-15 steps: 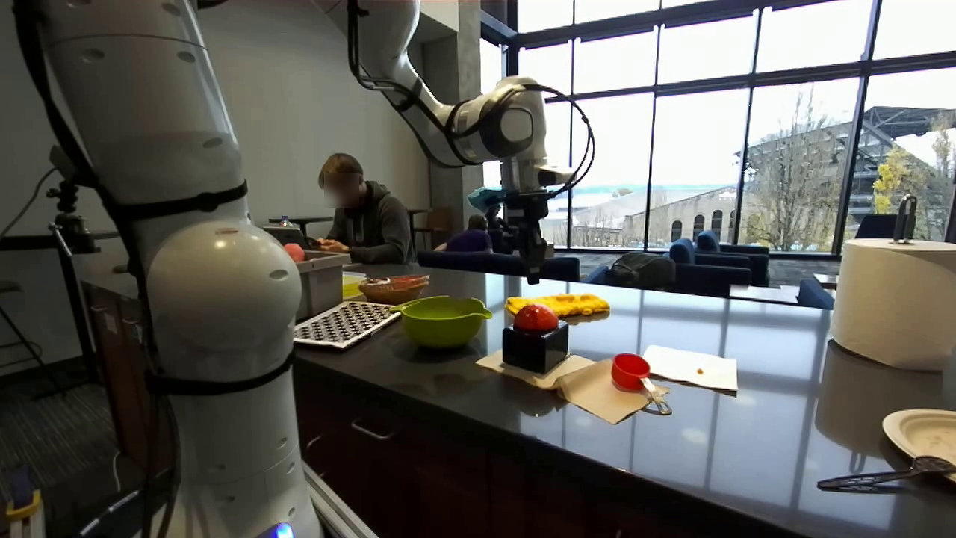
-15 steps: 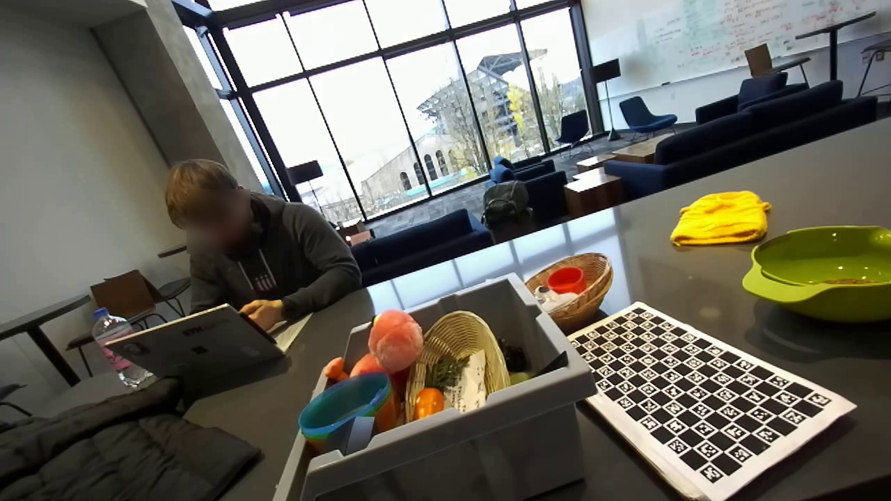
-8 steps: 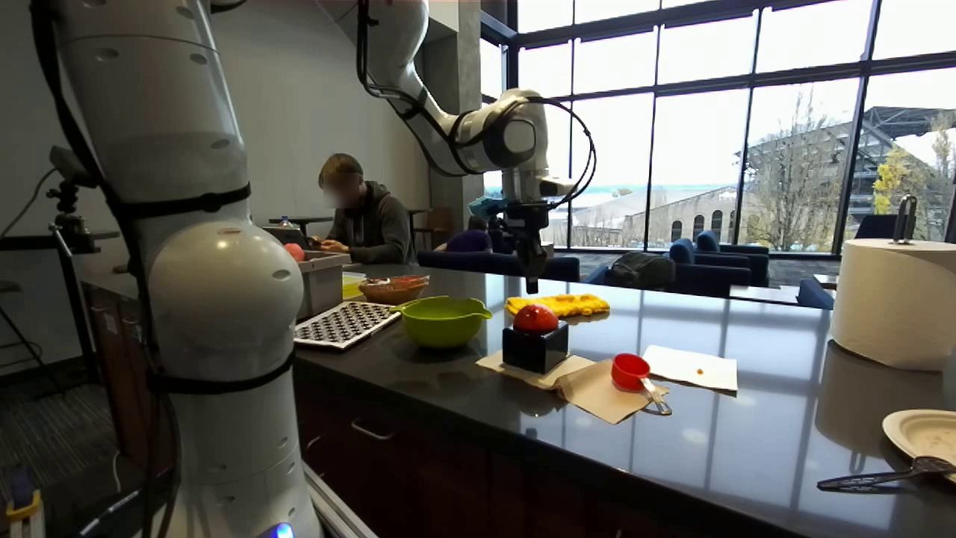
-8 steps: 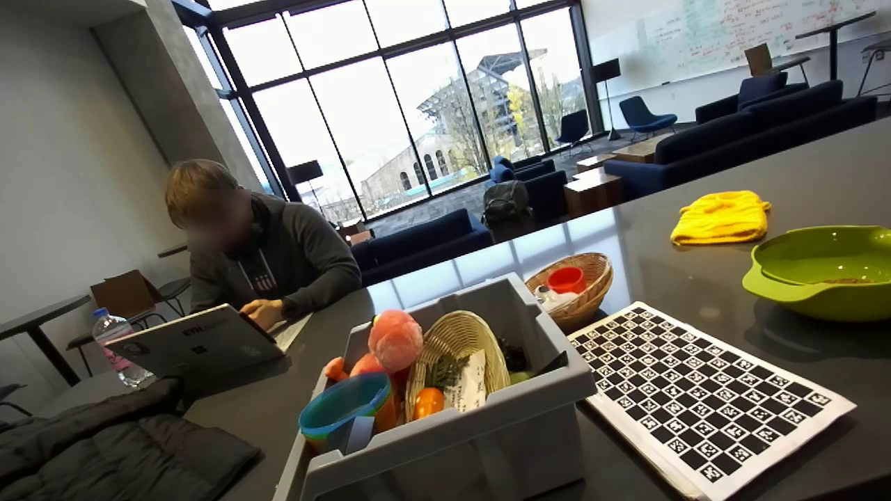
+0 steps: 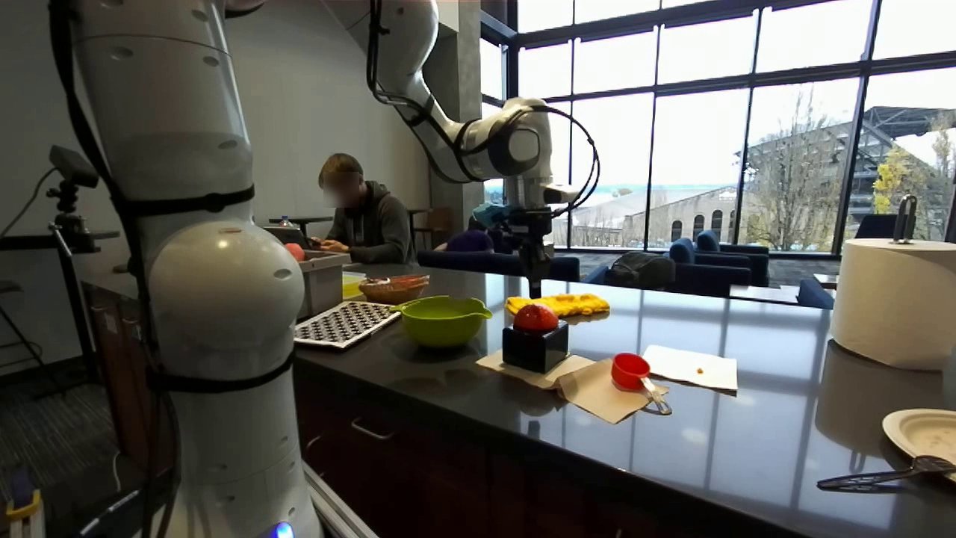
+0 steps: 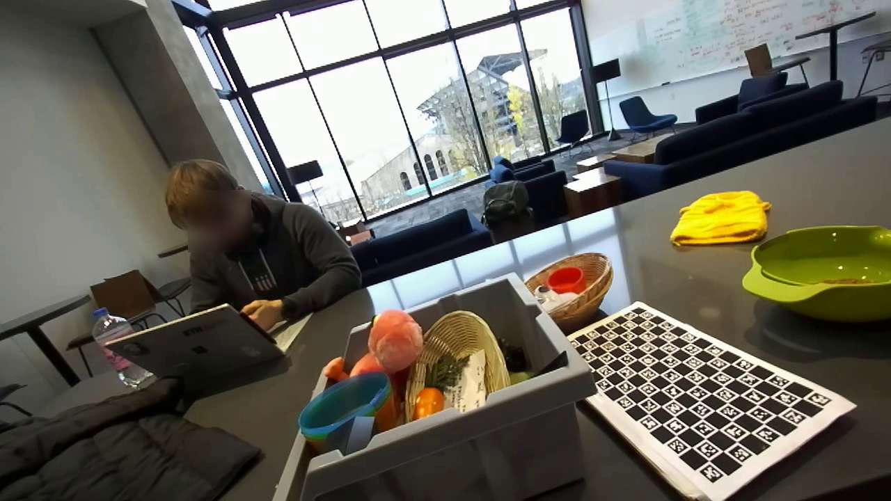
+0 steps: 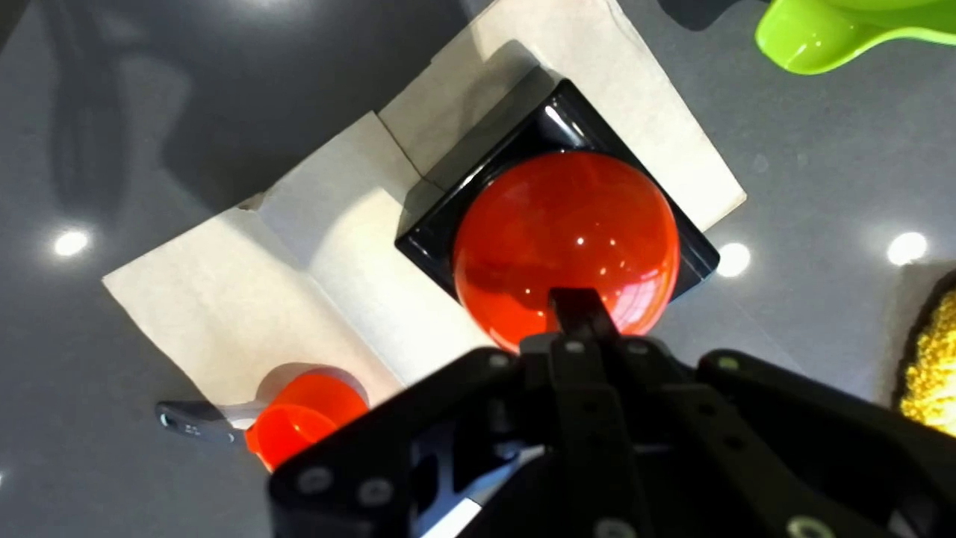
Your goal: Press the orange button.
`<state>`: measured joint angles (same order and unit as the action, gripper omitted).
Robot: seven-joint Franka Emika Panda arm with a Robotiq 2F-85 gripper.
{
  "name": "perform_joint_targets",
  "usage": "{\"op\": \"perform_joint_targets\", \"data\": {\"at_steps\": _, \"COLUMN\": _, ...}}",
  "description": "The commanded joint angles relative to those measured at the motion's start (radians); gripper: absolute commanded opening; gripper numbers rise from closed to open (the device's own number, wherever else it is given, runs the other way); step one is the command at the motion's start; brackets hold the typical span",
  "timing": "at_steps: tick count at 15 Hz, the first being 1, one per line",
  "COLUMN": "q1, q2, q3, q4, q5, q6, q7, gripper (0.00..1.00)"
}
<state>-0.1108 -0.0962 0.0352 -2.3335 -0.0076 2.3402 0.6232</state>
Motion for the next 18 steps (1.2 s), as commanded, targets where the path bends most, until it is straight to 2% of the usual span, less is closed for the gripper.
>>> {"op": "perform_joint_targets", "data": {"at_steps": 1, "q1": 0.021, "q2": 0.033, "q3": -0.02, "q4": 0.022, "q5": 0.014, "q6": 0.018, "q7": -0.021, "gripper": 0.0}}
{"op": "perform_joint_targets", "data": {"at_steps": 18, "q1": 0.036, "q2": 0.109, "q3": -0.043, "q4": 0.004, "q5": 0.095, "q6": 0.038, "q7": -0.049, "gripper": 0.0}}
